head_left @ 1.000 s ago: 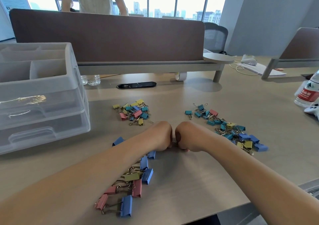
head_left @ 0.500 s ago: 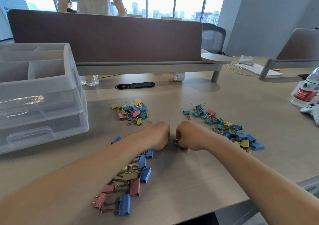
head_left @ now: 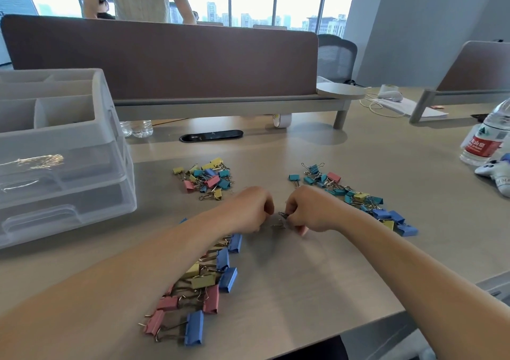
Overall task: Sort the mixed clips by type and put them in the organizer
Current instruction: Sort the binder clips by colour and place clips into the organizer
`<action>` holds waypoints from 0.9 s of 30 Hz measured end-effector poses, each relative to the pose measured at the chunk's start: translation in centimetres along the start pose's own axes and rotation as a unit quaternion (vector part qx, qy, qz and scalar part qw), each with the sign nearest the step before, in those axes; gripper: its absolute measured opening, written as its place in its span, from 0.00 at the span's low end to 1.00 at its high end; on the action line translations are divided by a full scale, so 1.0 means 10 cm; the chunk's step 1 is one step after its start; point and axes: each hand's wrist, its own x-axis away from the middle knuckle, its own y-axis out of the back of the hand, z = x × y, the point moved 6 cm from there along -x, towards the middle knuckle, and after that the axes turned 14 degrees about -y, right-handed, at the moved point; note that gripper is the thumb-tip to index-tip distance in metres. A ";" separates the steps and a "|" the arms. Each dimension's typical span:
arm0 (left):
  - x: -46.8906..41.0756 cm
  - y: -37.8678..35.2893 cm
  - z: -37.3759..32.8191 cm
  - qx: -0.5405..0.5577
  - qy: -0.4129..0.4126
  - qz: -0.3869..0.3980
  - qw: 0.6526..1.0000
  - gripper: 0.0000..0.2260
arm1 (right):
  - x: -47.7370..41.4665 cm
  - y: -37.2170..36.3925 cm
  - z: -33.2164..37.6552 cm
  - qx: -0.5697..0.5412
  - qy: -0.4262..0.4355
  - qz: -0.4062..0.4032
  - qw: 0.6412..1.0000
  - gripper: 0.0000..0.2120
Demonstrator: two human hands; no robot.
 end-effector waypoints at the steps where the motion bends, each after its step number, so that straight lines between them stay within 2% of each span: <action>1: -0.01 -0.01 -0.01 0.002 0.000 0.005 1.000 0.13 | -0.01 0.01 -0.01 0.005 -0.004 0.000 1.000 0.05; 8: -0.09 -0.08 -0.13 -0.006 -0.018 0.017 1.000 0.13 | -0.04 0.01 -0.09 0.104 -0.014 -0.012 0.994 0.07; 12: -0.13 -0.12 -0.15 -0.015 -0.026 0.042 0.999 0.16 | -0.01 0.06 -0.13 0.029 -0.016 -0.022 0.999 0.07; 16: -0.13 -0.15 -0.15 -0.026 -0.030 0.072 0.997 0.14 | -0.01 0.05 -0.16 0.020 -0.019 -0.016 0.999 0.08; 21: -0.15 -0.14 -0.13 -0.047 -0.043 0.070 0.996 0.09 | -0.01 0.03 -0.17 0.018 -0.016 -0.003 1.000 0.07; 27: -0.16 -0.14 -0.12 -0.048 -0.029 0.073 0.996 0.08 | -0.02 -0.01 -0.15 0.003 -0.009 0.009 1.000 0.07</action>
